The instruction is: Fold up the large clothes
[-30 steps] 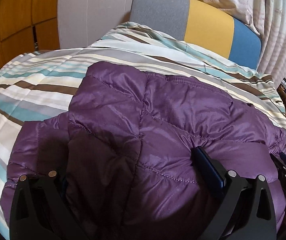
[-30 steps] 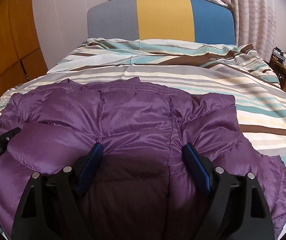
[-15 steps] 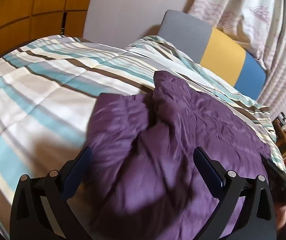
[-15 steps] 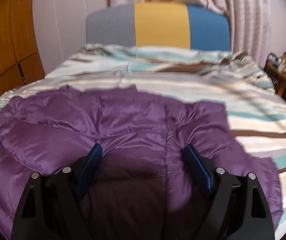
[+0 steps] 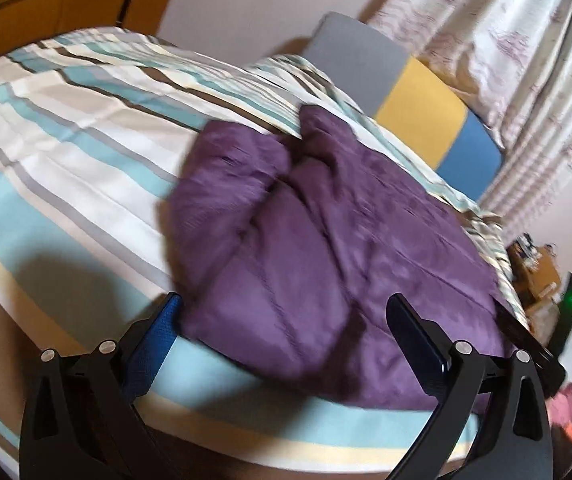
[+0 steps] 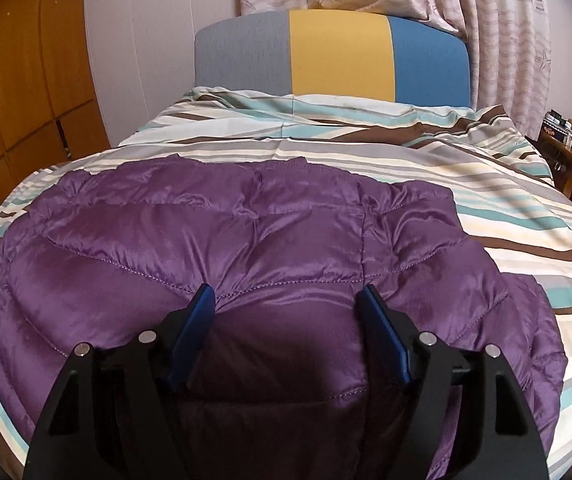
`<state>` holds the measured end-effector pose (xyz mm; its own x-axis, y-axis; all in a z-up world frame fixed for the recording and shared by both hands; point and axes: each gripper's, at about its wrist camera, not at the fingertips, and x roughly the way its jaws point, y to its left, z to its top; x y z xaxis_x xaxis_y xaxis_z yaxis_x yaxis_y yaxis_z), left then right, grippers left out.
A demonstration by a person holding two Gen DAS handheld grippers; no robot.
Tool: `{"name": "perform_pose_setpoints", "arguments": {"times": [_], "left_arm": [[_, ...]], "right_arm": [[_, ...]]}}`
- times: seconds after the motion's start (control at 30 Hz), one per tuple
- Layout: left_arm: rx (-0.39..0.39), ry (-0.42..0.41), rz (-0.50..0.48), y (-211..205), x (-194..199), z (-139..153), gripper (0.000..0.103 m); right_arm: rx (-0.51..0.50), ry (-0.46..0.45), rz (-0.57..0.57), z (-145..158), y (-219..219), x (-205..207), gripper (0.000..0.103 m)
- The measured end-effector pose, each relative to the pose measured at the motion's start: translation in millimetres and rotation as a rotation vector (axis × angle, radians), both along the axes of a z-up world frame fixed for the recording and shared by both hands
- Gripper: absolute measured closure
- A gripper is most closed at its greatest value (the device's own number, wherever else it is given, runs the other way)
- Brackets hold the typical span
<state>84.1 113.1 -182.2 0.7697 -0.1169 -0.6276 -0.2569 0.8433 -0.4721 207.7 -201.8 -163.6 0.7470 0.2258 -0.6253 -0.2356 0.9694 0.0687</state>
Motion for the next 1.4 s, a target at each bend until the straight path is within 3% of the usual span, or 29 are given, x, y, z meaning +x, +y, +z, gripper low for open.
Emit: {"name": "perform_pose_setpoints", "arguments": {"times": [0.2,0.3,0.53,0.7,0.8,0.87,0.97,1.0,1.13,1.17,1.27,1.33,1.4], "left_arm": [[-0.038,0.004,-0.047,-13,1,-5,0.003],[-0.101,-0.031,-0.051,-11,4,-5,0.003],[-0.196,-0.095,-0.006,-4,21,0,0.004],[-0.196,-0.115,0.014,-5,29,-1,0.004],[-0.177,-0.14,0.036,-5,29,1,0.02],[-0.172,-0.11,0.054,-2,35,-3,0.036],[-0.229,-0.096,0.088,10,37,-11,0.053],[-0.24,-0.092,0.092,12,38,-11,0.053],[-0.218,-0.09,0.098,9,34,-8,0.051],[-0.225,-0.095,0.1,9,32,-9,0.04],[-0.25,-0.117,0.089,5,30,-7,0.02],[-0.267,-0.123,0.078,-2,29,-3,0.011],[-0.277,-0.111,0.08,-7,30,-4,0.009]], "right_arm": [[-0.014,-0.007,-0.004,-2,2,-1,0.028],[-0.017,-0.008,-0.004,-2,2,-1,0.028],[-0.019,-0.009,-0.005,-3,3,-1,0.028],[-0.021,-0.009,-0.006,-3,2,-1,0.028],[-0.022,-0.009,-0.006,-3,2,-1,0.028],[-0.027,-0.007,-0.007,-4,2,0,0.028],[-0.032,-0.006,-0.009,-4,3,0,0.028],[-0.033,-0.006,-0.009,-4,4,1,0.028],[-0.031,-0.004,-0.009,-3,4,2,0.028],[-0.031,-0.005,-0.009,-3,3,2,0.028],[-0.033,-0.005,-0.01,-3,3,2,0.028],[-0.032,-0.005,-0.009,-3,2,2,0.028],[-0.032,-0.006,-0.009,-3,3,1,0.028]]}}
